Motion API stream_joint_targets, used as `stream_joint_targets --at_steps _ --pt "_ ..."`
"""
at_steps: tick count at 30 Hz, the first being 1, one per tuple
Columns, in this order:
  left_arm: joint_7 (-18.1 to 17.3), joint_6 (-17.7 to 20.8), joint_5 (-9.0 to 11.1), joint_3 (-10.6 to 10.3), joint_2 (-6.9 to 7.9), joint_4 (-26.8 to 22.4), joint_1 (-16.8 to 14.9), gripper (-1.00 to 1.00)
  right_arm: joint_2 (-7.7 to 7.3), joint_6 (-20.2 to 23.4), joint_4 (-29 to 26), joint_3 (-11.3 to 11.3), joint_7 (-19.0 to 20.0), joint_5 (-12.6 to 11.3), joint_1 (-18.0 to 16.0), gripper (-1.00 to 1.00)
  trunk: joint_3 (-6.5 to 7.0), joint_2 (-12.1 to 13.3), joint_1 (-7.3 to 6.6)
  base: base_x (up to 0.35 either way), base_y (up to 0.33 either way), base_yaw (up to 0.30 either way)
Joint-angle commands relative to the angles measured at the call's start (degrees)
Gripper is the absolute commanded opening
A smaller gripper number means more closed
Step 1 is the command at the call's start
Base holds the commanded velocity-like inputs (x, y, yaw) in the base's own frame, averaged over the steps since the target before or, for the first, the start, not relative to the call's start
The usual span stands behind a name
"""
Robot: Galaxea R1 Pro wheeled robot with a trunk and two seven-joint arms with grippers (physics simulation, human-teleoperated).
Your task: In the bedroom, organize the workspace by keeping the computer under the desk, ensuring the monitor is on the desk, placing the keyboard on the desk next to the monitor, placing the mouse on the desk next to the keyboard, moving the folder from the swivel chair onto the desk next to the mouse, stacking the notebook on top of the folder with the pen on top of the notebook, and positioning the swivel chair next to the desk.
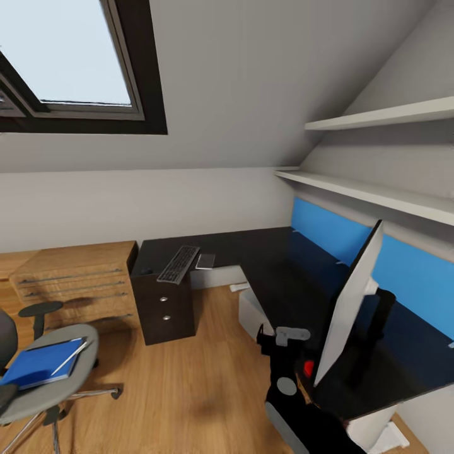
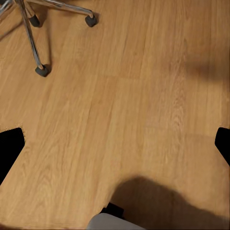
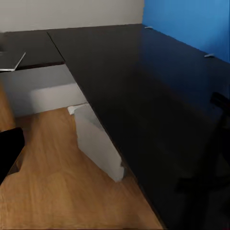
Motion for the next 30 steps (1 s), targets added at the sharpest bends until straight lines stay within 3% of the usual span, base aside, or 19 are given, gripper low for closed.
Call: stream_joint_targets --at_steps 1,7,19,30 --pt "0.31 -0.27 0.62 -0.36 0.06 -0.08 -0.02 1.0 -0.09 0.36 -0.13 1.61 -0.42 -0.12 -0.09 1.0 -0.11 -0.12 0.0 -0.315 0.0 0.0" --pt "0.31 -0.26 0.61 -0.39 0.01 -0.08 -0.02 1.0 -0.18 0.25 -0.53 4.97 -0.41 1.03 -0.12 1.0 -0.11 -0.12 0.0 -0.326 -0.012 0.0" --pt "0.39 -0.19 0.66 -0.38 0.06 -0.08 -0.02 1.0 0.0 -0.88 -0.55 5.6 -0.54 1.4 -0.11 1.0 -0.11 -0.12 0.0 -0.288 -0.168 -0.017" --pt "0.42 -0.19 0.62 -0.32 0.08 -0.08 -0.02 1.0 -0.08 -2.72 -0.56 5.16 -0.59 1.45 -0.09 1.0 -0.11 -0.12 0.0 -0.155 -0.308 -0.003"
